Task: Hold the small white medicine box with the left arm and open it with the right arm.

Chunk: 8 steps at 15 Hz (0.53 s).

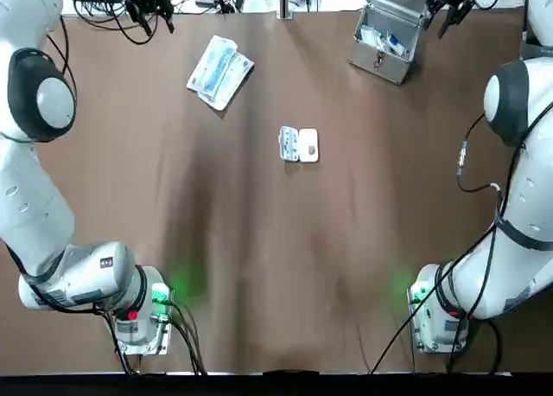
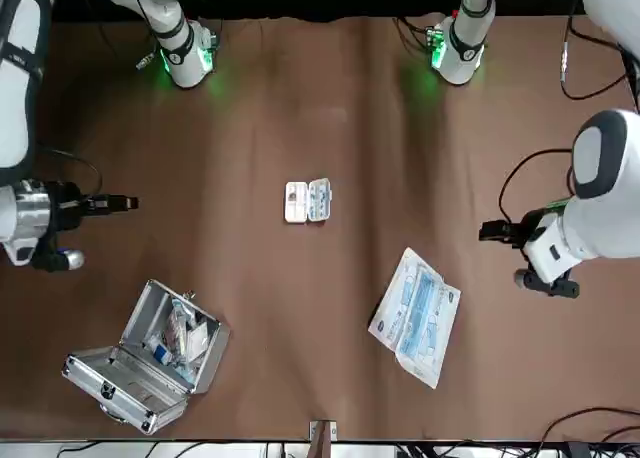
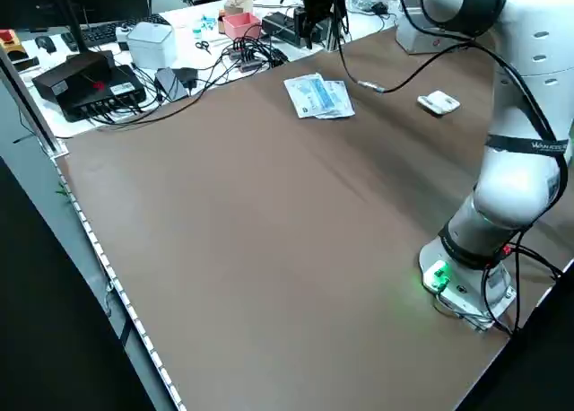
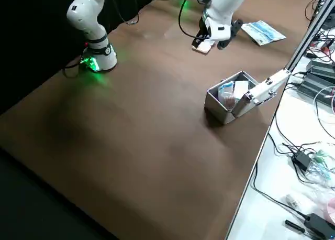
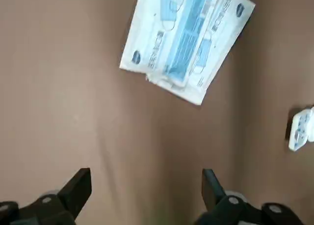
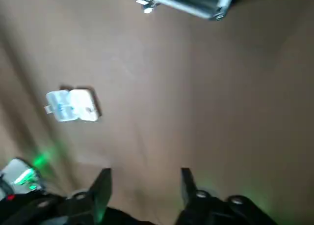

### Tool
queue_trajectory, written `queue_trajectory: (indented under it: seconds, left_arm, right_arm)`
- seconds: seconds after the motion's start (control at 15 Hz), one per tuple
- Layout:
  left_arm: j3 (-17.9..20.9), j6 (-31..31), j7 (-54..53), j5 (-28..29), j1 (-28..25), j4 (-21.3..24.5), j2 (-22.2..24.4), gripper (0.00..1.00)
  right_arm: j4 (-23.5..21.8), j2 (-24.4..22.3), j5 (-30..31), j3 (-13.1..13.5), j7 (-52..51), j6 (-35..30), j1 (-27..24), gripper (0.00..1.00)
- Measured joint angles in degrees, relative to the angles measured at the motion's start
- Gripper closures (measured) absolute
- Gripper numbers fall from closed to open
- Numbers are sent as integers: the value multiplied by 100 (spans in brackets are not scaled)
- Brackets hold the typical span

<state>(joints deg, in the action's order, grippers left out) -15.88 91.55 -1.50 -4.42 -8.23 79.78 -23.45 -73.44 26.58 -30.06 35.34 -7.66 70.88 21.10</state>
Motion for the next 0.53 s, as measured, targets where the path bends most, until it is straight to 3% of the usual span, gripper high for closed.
queue_trajectory:
  seconds: [0.2,0.27,0.4,0.53]
  left_arm:
    - [14,-490,-3,146,-102,0,359,0]
    - [21,-630,-5,193,-141,0,440,0]
    - [25,-725,-101,322,-232,5,516,0]
    - [32,-730,-193,405,-270,5,543,0]
  right_arm:
    - [157,-264,336,-93,-4,-27,-145,4]
    - [188,-393,397,-375,-4,-44,-382,2]
    - [205,-656,836,-1332,-2,-48,-1102,2]
    - [209,-885,1740,-2279,-1,-41,-1636,2]
